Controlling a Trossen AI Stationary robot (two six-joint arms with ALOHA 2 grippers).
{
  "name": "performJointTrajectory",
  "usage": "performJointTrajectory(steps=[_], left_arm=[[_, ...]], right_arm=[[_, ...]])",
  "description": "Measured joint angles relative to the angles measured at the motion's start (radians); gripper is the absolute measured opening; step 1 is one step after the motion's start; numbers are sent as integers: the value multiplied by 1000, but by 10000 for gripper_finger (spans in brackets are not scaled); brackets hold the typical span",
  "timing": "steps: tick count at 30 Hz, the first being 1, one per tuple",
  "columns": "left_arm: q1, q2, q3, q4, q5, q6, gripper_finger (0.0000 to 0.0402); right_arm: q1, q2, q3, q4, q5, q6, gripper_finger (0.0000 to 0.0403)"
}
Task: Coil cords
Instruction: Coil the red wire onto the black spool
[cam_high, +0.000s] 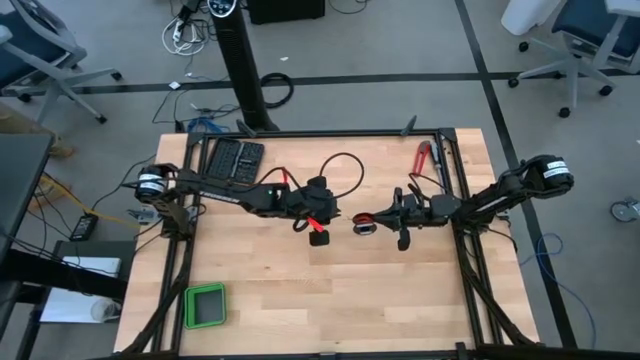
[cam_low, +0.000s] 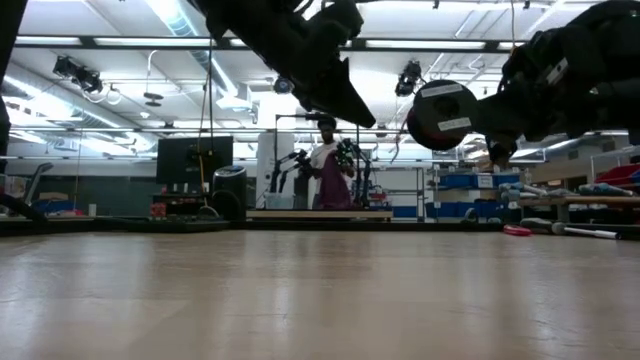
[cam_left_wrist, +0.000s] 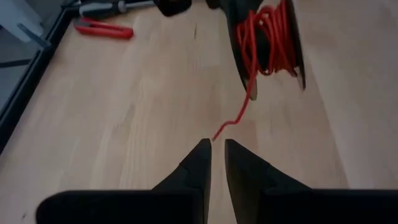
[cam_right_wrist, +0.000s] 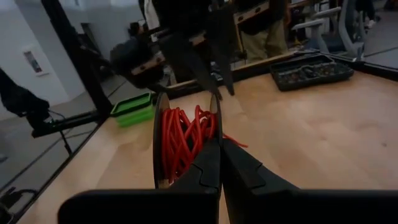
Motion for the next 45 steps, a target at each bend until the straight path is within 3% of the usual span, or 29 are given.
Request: performJointTrajectory(steps=[8, 14, 24, 32, 36, 45], left_arm=[[-5, 25, 0, 11, 25, -44, 49], [-30, 25, -20, -20, 52, -85, 48], [-94, -80, -353, 343, 49, -243, 22], [-94, -190, -552, 527, -2, -298, 16], [-94, -244, -630, 595, -22, -314, 16], [-94, -277, -657, 615, -7, -332, 16]], right_arm=[[-6, 0, 159, -331, -34, -15, 1], [-6, 0, 208, -421, -60, -33, 1], [18, 1, 231, -509, -109, 0, 1], [43, 39, 411, -792, -119, -6, 1], [44, 60, 495, -934, -201, 53, 1], [39, 67, 710, -1481, -315, 249, 2]])
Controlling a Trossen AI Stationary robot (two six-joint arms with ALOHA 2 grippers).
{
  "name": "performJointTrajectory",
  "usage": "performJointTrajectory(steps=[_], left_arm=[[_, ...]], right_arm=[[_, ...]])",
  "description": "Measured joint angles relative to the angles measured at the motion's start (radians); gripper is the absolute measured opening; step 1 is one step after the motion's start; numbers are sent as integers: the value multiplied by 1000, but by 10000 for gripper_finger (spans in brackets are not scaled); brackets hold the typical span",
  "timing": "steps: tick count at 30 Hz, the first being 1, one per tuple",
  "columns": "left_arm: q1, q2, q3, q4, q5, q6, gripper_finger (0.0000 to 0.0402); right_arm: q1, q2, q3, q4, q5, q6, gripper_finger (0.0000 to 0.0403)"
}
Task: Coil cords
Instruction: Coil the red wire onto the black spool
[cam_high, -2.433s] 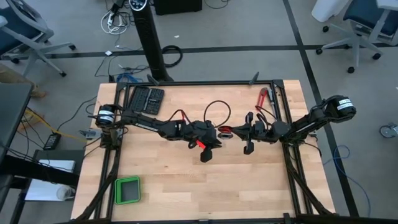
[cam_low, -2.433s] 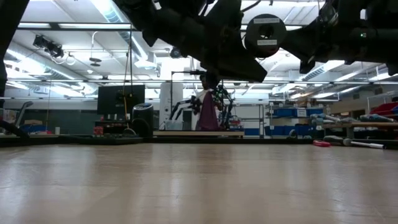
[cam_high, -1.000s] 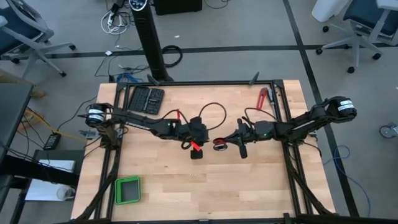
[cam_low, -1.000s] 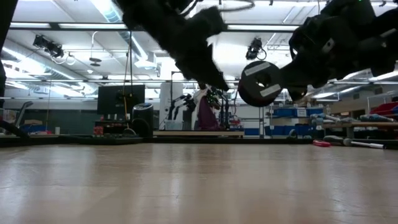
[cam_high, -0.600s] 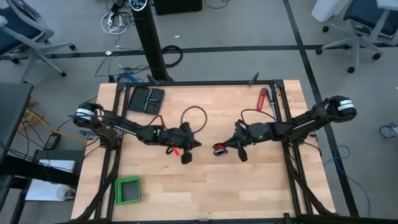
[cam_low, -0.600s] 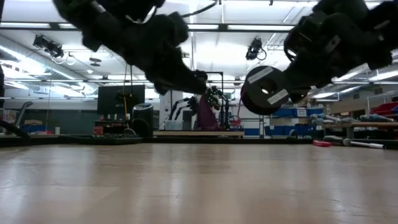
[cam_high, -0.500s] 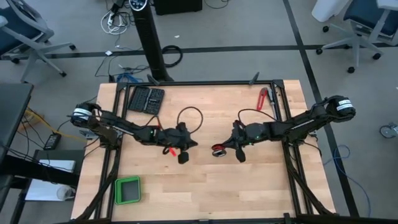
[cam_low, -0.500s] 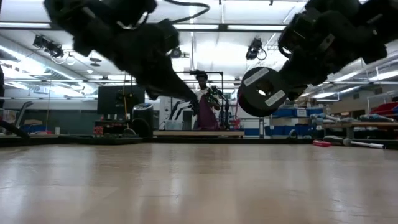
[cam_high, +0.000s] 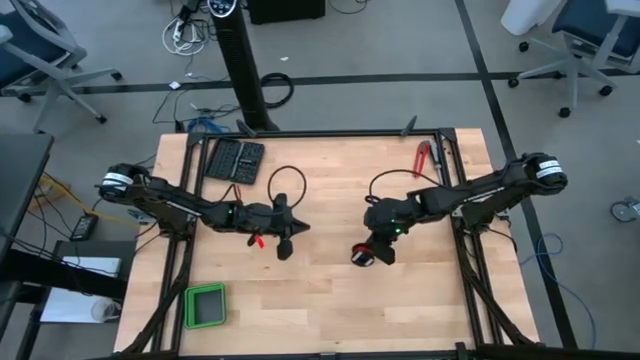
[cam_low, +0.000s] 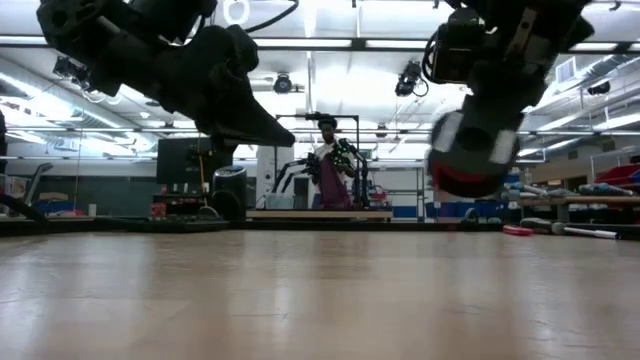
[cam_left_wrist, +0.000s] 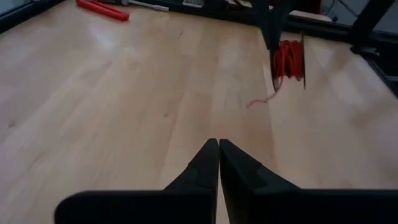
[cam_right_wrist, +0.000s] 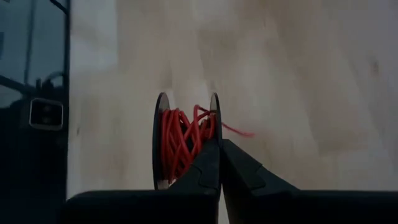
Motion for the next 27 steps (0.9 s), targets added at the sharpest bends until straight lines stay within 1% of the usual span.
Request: performJointTrajectory(steps=[4, 8, 11, 17, 20, 22, 24, 27], left_arm=[[0, 0, 0, -3, 20, 0, 16], [0, 0, 0, -1, 29, 0, 16], [0, 0, 0, 0, 30, 1, 16], [0, 0, 0, -1, 30, 1, 16], [0, 0, 0, -1, 30, 1, 16], [0, 1, 0, -1, 30, 0, 16], [0, 1, 0, -2, 30, -1, 16], [0, 1, 0, -3, 30, -1, 16]], right_arm=[[-10, 0, 67, -153, -65, 60, 2], [-35, 2, 76, -173, -85, 85, 2], [-58, 37, 76, -183, -87, 92, 2], [-97, 163, 76, -112, -186, 62, 2], [-111, 203, 76, -50, -188, 29, 2], [-117, 219, 76, -14, -171, 5, 2], [-123, 219, 76, -5, -149, -12, 2], [-137, 211, 75, -6, -147, -27, 2]])
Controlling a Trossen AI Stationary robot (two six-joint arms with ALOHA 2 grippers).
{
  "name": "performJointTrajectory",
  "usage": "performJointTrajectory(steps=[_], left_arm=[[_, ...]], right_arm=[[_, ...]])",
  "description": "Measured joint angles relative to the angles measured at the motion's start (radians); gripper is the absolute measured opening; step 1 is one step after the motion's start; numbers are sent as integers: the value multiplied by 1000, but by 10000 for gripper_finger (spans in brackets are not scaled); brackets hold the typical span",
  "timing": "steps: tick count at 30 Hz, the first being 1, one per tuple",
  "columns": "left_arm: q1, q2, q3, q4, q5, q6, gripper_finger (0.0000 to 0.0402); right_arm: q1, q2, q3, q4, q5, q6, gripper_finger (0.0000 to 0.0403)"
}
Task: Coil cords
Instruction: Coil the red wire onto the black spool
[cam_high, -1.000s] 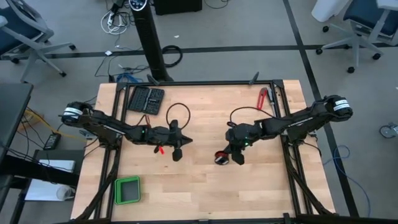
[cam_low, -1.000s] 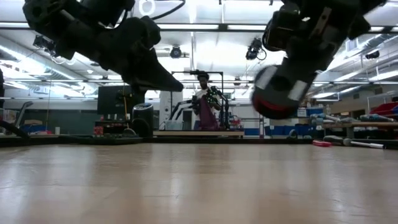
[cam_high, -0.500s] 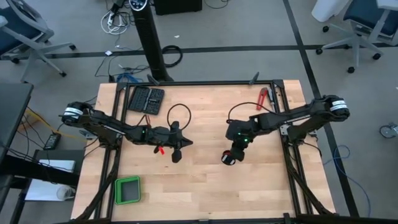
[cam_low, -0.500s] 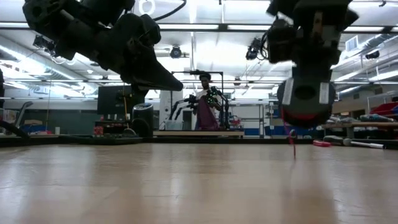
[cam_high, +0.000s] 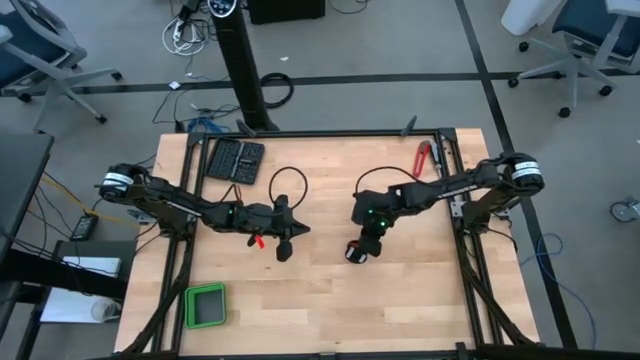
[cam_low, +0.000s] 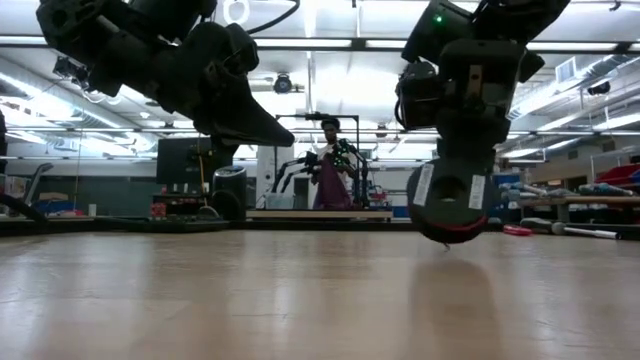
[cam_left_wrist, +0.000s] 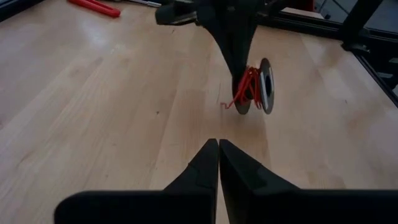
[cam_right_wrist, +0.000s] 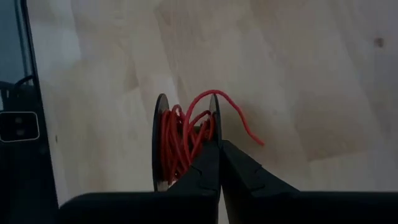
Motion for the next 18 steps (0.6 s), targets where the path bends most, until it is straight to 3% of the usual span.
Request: performJointTrajectory(steps=[18], left_arm=[[-5, 2, 0, 7, 34, -1, 16]], right_arm=[[-148, -12, 0, -2, -52, -95, 2]])
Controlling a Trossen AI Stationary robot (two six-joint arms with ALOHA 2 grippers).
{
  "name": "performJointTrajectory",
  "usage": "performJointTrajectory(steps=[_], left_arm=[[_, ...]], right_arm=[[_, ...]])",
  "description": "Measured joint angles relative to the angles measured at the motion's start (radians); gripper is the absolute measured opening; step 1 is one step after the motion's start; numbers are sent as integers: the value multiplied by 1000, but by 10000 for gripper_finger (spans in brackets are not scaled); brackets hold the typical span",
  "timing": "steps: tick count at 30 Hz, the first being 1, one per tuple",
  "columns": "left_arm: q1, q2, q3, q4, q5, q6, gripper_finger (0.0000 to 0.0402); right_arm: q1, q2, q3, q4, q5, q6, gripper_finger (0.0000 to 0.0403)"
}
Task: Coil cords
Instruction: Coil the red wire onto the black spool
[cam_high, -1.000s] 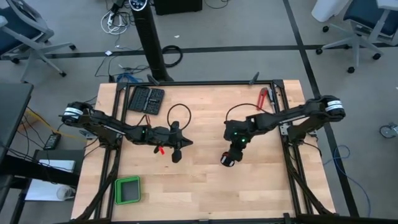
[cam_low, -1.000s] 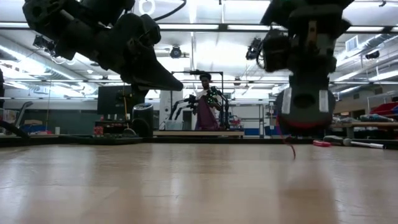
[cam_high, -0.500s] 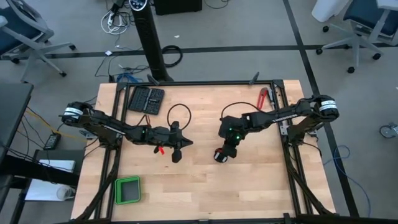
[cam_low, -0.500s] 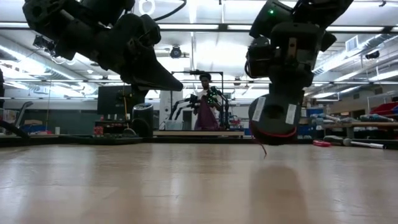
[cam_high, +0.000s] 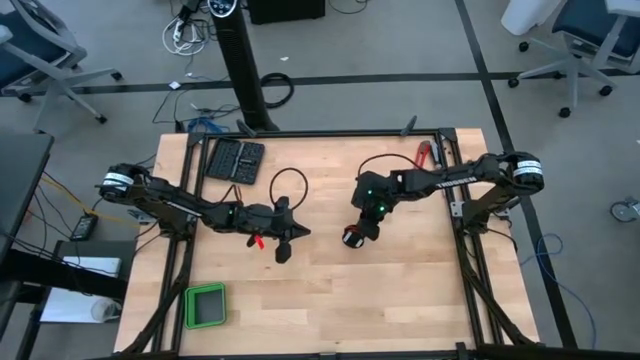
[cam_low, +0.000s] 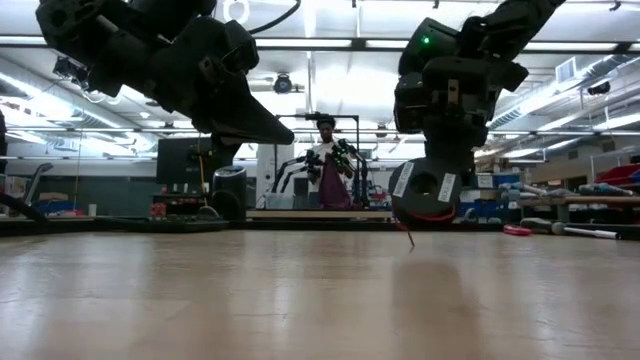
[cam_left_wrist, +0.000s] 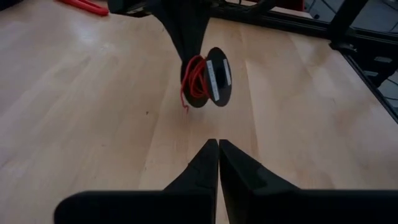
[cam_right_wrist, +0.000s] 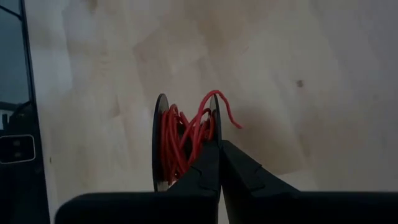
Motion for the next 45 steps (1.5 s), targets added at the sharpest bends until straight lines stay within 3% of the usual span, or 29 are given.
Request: performJointTrajectory(steps=[8, 15, 23, 30, 39, 45], left_arm=[[0, 0, 0, -6, 0, 4, 16], [0, 0, 0, -8, 0, 24, 16], [0, 0, 0, -7, -1, 26, 16], [0, 16, 1, 92, -1, 26, 16], [1, 148, 60, 213, 41, 99, 18], [1, 238, 112, 211, 43, 181, 69]], right_arm=[[-36, 1, 0, -16, -6, -14, 2], [-31, -12, 0, -17, -257, -21, 3], [-27, -13, 0, -80, -401, 20, 4], [5, -13, -1, -119, -367, -36, 3], [65, -13, 0, 116, -305, -60, 2], [65, -13, 0, 155, -271, -59, 1]])
